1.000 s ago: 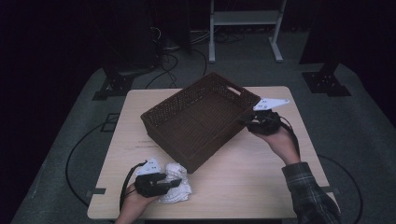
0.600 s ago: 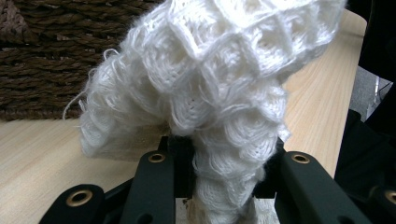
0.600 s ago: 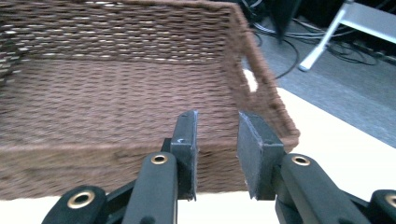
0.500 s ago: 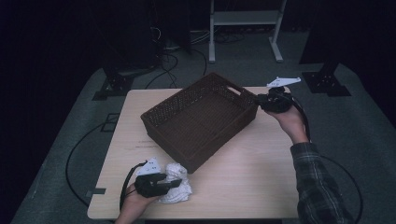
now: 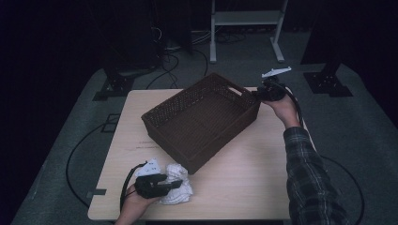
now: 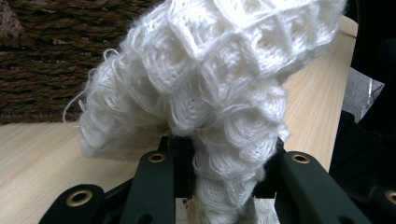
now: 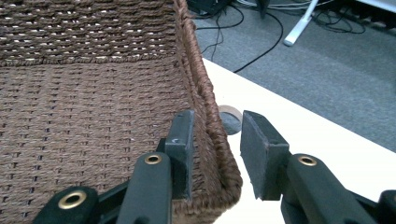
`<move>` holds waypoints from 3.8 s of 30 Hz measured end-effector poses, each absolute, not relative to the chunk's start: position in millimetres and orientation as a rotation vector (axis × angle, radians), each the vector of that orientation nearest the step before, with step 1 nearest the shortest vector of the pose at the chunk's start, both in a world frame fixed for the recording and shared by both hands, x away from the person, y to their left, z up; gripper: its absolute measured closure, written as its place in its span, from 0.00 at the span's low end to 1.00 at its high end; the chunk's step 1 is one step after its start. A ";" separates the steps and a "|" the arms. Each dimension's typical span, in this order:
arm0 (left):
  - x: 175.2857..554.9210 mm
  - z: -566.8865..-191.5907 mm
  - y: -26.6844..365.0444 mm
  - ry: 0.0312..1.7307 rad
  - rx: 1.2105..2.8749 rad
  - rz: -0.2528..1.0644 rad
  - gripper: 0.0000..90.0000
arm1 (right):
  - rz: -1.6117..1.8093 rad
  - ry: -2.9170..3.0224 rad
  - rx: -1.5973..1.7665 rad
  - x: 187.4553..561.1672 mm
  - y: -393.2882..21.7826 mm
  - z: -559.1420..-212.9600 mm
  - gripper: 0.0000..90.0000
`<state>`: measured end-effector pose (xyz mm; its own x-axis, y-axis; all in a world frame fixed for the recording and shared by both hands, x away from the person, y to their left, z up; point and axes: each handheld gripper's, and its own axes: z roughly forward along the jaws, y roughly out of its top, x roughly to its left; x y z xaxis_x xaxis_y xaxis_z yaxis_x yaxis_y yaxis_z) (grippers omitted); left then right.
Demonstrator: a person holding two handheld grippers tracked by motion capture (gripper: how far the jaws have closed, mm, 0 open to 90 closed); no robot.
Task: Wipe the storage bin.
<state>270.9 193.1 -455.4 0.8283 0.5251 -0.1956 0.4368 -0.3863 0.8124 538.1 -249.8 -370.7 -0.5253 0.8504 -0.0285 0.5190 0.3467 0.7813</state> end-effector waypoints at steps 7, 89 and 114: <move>270.7 -455.6 191.3 0.700 2.037 0.107 0.75 | 0.984 2.179 1.258 548.6 -251.1 -385.6 0.77; 273.1 -460.0 187.3 0.704 2.077 0.108 0.75 | 1.220 2.139 1.132 384.2 -324.1 -406.4 0.99; 273.7 -461.1 188.1 0.702 2.098 0.098 0.75 | 1.319 2.294 0.990 361.3 -306.9 -410.0 0.99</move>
